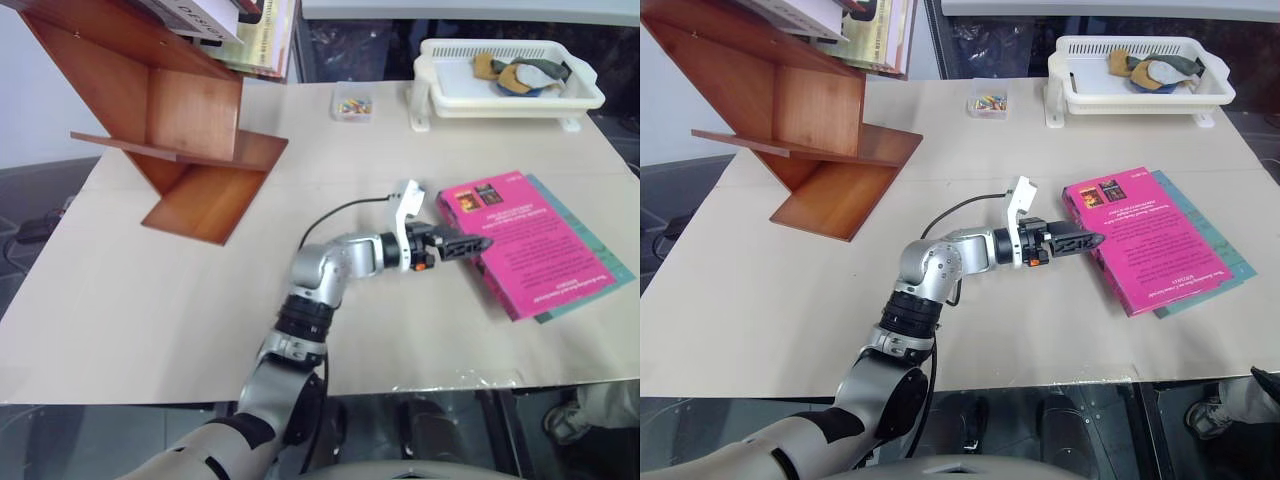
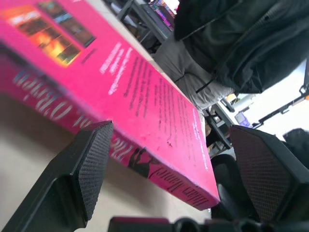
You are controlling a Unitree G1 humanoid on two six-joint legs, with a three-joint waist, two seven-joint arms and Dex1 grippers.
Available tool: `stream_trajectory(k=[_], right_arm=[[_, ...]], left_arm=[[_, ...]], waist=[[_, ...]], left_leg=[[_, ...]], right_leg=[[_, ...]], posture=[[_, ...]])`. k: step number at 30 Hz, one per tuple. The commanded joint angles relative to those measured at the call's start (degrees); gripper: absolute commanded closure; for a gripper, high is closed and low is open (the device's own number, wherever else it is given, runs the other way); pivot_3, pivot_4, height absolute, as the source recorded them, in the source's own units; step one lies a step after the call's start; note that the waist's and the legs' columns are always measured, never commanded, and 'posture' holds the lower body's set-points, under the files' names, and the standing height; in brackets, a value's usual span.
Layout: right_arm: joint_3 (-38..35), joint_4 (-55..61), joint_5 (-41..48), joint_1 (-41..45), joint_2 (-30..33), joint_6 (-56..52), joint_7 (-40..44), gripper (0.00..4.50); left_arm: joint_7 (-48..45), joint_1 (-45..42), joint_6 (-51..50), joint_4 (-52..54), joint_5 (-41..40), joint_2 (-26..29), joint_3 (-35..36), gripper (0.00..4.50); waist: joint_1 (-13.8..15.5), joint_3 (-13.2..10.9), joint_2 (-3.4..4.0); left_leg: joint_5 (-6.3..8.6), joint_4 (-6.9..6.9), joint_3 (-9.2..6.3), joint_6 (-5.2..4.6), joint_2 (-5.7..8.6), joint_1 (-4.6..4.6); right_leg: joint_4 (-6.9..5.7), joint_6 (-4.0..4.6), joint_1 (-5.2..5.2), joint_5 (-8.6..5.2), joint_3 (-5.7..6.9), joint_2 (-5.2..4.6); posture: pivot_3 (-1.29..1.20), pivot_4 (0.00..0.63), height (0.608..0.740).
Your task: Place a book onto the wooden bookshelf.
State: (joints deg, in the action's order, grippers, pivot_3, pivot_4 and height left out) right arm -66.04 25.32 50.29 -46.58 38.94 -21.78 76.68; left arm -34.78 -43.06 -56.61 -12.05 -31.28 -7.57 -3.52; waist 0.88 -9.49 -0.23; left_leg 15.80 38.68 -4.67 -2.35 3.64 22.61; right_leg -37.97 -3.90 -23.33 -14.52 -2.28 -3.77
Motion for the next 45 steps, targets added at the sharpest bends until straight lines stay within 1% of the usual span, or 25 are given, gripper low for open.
stream_trajectory(k=[1,5,9,13,15,19,26,28,33,38,43,45], right_arm=[[-3.0,1.7,1.7,-0.9,0.1,1.4,0.9,0.57],[-3.0,1.5,1.5,-1.3,0.3,1.8,1.0,0.57],[-2.7,1.2,1.3,-1.4,0.4,1.8,0.7,0.57],[-2.6,0.8,1.1,-1.4,0.7,1.8,0.6,0.57],[-2.6,0.7,1.1,-1.4,0.8,1.8,0.6,0.57],[-2.6,0.8,1.1,-1.4,1.1,1.5,0.5,0.57],[-1.7,0.7,0.7,-1.3,0.9,1.6,0.2,0.57],[-1.8,0.8,0.8,-1.2,1.0,1.4,0.0,0.57],[-4.2,0.6,1.5,-2.7,2.5,0.2,1.2,0.57],[-5.0,0.8,2.2,-3.4,3.2,-0.6,1.1,0.57],[-4.9,0.5,2.2,-3.3,3.9,-0.8,1.1,0.57],[-4.7,0.2,2.1,-3.1,4.1,-0.7,1.1,0.57]], left_arm=[[2.4,-2.6,-4.0,1.9,-4.4,-4.4,1.8,0.27],[7.2,-3.3,-8.9,1.4,-9.5,-7.1,5.7,0.27],[11.5,-3.8,-11.5,0.3,-13.4,-8.6,7.9,0.27],[15.7,-4.6,-14.3,-2.1,-16.9,-9.8,9.9,0.27],[19.5,-5.3,-14.9,-3.9,-18.0,-10.6,11.3,0.27],[24.1,-6.7,-16.0,-5.6,-20.5,-10.8,12.9,0.27],[30.1,-9.3,-13.4,-10.2,-23.8,-13.2,14.5,0.27],[32.7,-10.4,-12.9,-13.5,-25.5,-14.5,16.0,0.27],[37.8,-10.6,-10.0,-19.1,-31.0,-17.9,19.0,0.27],[38.4,-9.6,-7.0,-18.5,-37.4,-20.0,18.2,0.27],[36.5,-9.1,-6.1,-15.8,-39.3,-18.5,13.0,0.27],[36.5,-9.1,-5.8,-15.2,-40.6,-18.0,11.9,0.27]], waist=[[0.0,0.0,-0.01],[0.1,0.0,-0.01],[0.1,0.0,-0.02],[0.1,0.0,-0.02],[0.1,0.0,-0.04],[0.1,0.0,-0.07],[0.2,-0.1,-0.09],[0.2,-0.1,-0.10],[0.2,-0.1,-0.09],[0.3,-0.1,-0.16],[0.3,-0.1,-0.17],[0.3,-0.1,-0.17]], left_leg=[[0.00,0.00,0.00,0.00,0.00,0.00],[-0.01,0.00,-0.02,0.03,0.00,0.00],[-0.02,0.00,-0.02,0.05,0.01,0.01],[-0.05,0.00,-0.01,0.09,0.03,0.01],[-0.05,0.01,-0.02,0.11,0.03,0.01],[-0.10,0.00,-0.02,0.18,0.03,0.01],[-0.11,0.00,-0.01,0.23,0.05,0.02],[-0.12,0.00,-0.02,0.23,0.04,0.02],[-0.12,0.00,-0.01,0.23,0.04,0.02],[-0.11,0.00,-0.02,0.24,0.04,0.03],[-0.12,0.00,-0.01,0.25,0.06,0.04],[-0.12,0.00,-0.01,0.25,0.06,0.05]], right_leg=[[0.00,0.00,0.00,0.00,0.00,0.01],[0.00,0.00,0.00,0.00,0.01,-0.12],[0.00,0.00,0.00,0.00,0.01,-0.19],[0.01,0.00,0.00,0.00,0.01,-0.20],[0.01,0.00,0.00,0.00,0.01,-0.20],[0.01,0.00,0.00,0.00,0.01,-0.20],[0.02,0.00,0.00,0.00,0.01,-0.21],[0.02,0.00,0.00,0.00,0.01,-0.21],[0.02,0.00,0.00,0.00,0.00,-0.23],[0.02,0.00,-0.01,0.00,-0.01,-0.24],[0.03,-0.01,-0.01,0.00,-0.01,-0.24],[0.03,-0.01,-0.01,0.00,0.00,-0.24]], posture=[[0.00,0.150,0.740],[0.00,0.150,0.740],[0.00,0.150,0.740],[0.00,0.150,0.740],[0.00,0.150,0.740],[0.00,0.150,0.740],[0.00,0.150,0.740],[0.00,0.150,0.740],[0.00,0.150,0.740],[0.00,0.150,0.740],[0.00,0.150,0.740],[0.00,0.150,0.740]])
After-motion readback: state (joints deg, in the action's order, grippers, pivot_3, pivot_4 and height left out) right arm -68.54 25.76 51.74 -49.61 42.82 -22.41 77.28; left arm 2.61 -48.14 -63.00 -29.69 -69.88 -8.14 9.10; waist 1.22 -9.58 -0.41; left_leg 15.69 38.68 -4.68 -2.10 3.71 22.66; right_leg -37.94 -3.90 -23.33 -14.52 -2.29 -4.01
